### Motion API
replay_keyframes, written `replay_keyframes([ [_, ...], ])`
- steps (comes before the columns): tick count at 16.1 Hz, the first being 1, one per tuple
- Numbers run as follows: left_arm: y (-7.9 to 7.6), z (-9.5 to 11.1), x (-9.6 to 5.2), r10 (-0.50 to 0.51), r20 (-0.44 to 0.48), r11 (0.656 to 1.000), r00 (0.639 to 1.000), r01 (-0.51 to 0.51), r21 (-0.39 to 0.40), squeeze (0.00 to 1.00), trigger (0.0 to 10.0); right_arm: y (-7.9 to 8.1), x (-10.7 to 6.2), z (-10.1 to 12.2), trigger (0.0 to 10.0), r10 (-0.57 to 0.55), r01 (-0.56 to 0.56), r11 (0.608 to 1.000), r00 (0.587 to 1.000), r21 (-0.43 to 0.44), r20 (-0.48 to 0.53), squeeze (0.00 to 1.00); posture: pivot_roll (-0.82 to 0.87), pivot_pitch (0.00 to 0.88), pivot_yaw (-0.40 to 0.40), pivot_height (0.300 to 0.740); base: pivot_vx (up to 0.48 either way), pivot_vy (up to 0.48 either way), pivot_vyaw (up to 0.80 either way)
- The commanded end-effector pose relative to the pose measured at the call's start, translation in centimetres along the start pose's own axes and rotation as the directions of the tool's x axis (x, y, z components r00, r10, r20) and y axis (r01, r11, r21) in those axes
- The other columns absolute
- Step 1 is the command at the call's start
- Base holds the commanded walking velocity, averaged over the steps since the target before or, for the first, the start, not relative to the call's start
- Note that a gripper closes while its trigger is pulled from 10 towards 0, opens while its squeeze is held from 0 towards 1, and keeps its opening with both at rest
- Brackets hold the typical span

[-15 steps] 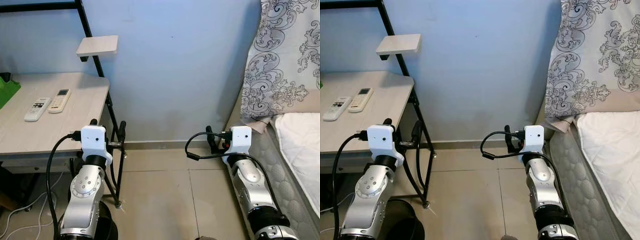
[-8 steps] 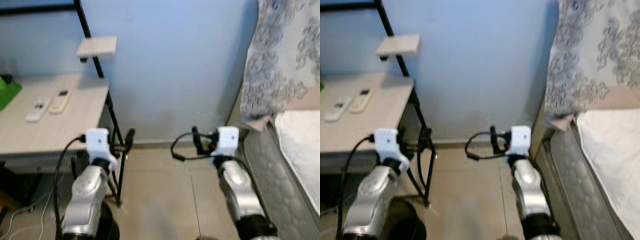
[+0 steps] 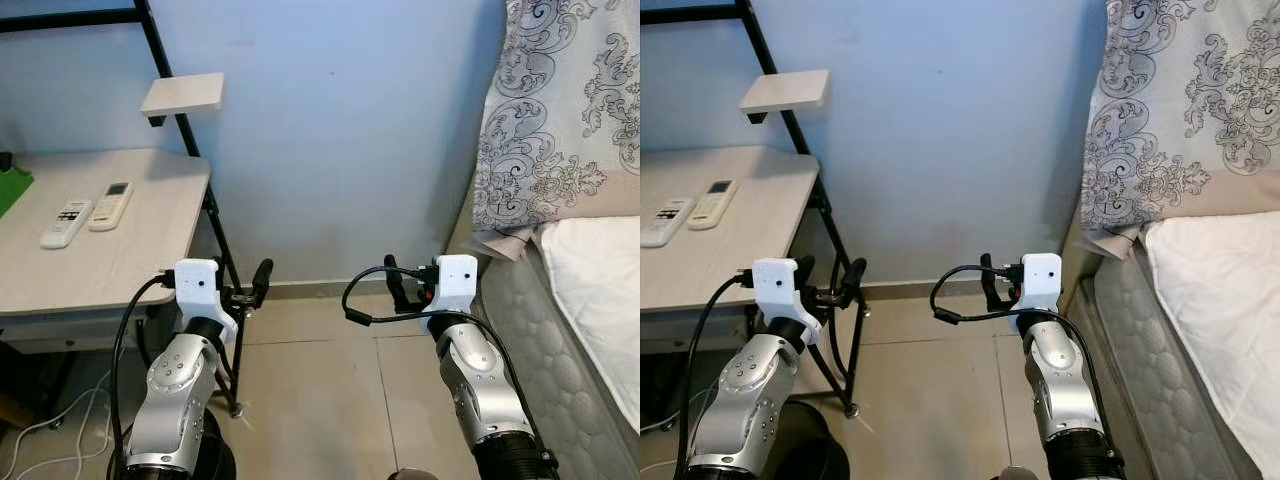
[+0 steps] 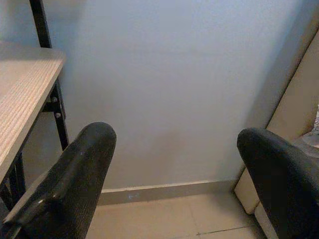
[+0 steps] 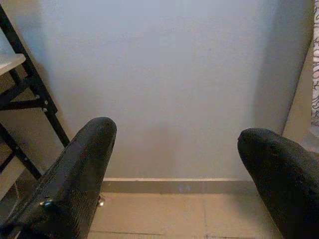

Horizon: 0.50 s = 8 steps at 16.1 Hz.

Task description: Clean up the room

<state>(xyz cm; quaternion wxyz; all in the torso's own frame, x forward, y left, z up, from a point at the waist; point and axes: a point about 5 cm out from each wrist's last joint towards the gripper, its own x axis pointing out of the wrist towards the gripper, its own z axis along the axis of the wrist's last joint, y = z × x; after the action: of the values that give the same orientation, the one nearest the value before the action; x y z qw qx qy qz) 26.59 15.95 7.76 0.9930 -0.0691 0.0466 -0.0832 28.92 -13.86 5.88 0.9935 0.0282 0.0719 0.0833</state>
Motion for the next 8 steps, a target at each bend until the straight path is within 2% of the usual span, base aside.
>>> replay_keyframes([
  [1,-0.02,-0.24,0.03,-0.003,-0.013,1.000,1.000,0.003,-0.002,0.00,10.0,0.29,0.22,0.43,10.0,0.014,-0.014,1.000,1.000,-0.006,0.008,0.00,-0.12,0.000,0.090,0.740,0.000,0.000,0.00],
  [5,-0.42,-0.41,0.09,-0.019,-0.021,1.000,1.000,0.020,0.019,0.00,10.0,0.36,0.29,0.35,10.0,0.028,-0.028,0.999,1.000,-0.016,-0.014,0.00,-0.13,0.000,0.096,0.740,0.000,0.000,-0.76],
  [8,-0.09,-0.42,-0.15,-0.019,-0.021,0.999,1.000,0.020,0.041,0.00,10.0,0.06,0.04,-0.11,10.0,0.028,-0.029,0.999,0.999,-0.029,-0.027,0.00,-0.12,0.000,0.085,0.740,0.000,0.000,-0.75],
])
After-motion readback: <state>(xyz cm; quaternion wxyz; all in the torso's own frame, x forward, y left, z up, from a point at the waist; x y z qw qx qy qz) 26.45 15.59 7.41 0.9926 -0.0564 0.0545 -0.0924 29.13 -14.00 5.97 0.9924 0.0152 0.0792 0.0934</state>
